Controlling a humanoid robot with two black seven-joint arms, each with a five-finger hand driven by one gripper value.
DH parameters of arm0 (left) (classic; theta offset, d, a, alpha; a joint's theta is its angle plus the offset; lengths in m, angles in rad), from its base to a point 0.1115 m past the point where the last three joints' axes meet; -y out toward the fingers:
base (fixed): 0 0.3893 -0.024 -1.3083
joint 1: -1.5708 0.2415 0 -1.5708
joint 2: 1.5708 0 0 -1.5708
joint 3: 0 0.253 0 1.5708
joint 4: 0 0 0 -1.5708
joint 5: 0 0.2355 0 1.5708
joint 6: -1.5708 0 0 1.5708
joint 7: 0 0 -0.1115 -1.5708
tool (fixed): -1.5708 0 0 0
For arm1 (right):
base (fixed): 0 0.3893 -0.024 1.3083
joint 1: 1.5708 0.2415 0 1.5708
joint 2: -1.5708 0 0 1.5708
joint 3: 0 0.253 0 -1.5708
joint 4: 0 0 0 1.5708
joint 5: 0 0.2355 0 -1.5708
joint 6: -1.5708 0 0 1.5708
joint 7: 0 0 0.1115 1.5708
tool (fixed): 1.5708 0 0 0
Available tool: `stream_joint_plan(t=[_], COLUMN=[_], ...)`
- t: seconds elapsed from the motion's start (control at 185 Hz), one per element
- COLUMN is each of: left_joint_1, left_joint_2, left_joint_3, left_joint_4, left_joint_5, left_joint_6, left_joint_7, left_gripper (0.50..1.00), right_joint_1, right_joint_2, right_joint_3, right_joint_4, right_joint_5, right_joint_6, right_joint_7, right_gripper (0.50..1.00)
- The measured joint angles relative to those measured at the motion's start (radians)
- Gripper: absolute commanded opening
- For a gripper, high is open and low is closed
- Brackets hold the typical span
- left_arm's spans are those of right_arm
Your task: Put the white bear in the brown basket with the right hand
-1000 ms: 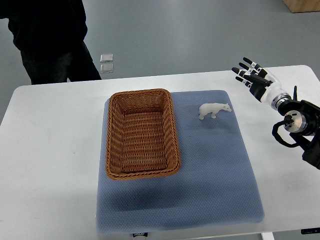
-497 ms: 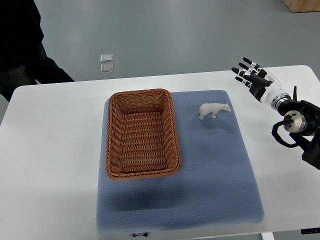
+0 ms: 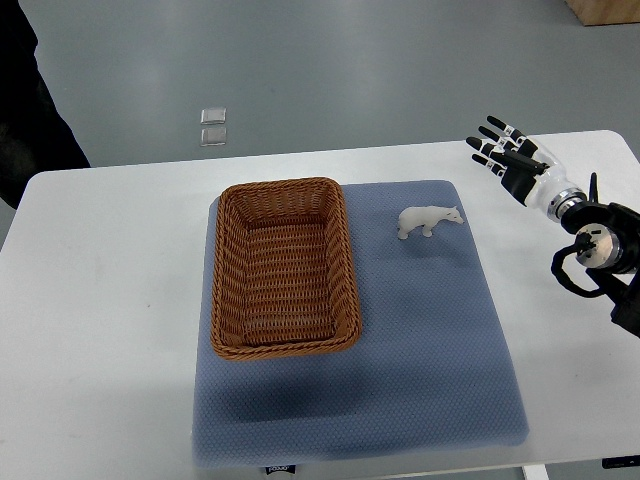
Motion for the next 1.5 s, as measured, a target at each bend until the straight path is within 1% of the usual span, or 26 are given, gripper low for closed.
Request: stream_joint_plan(t=[0.141, 0.351, 0.714, 1.114, 1.33, 1.503], left_joint_1=[0.000, 0.000, 0.000, 0.000, 0.000, 0.000], left_joint_2=[0.000, 0.000, 0.000, 0.000, 0.000, 0.000], left_joint_3=[0.000, 0.000, 0.000, 0.000, 0.000, 0.000], left_joint_4=[0.000, 0.000, 0.000, 0.000, 0.000, 0.000], left_joint_5=[0.000, 0.000, 0.000, 0.000, 0.000, 0.000], left_joint_6=[0.000, 0.000, 0.000, 0.000, 0.000, 0.000], left_joint_7=[0.000, 0.000, 0.000, 0.000, 0.000, 0.000], left_gripper=[1.000, 1.000, 1.000, 1.000, 1.000, 1.000], right_joint_1=[0.000, 0.001, 0.001, 0.006, 0.016, 0.041], right_joint_2=[-0.002, -0.003, -0.017, -0.018, -0.021, -0.058], right_joint_3=[0.001, 0.002, 0.000, -0.006, -0.007, -0.007], right_joint_4=[-0.002, -0.006, -0.013, -0.013, -0.006, 0.014], right_joint_5=[0.001, 0.006, 0.005, -0.018, -0.109, -0.281], right_joint_6=[0.008, 0.006, -0.004, 0.014, 0.024, 0.025], right_joint_7=[0.002, 0.046, 0.070, 0.067, 0.067, 0.069], right_gripper=[0.924, 0.926, 0.926, 0.926, 0.926, 0.924])
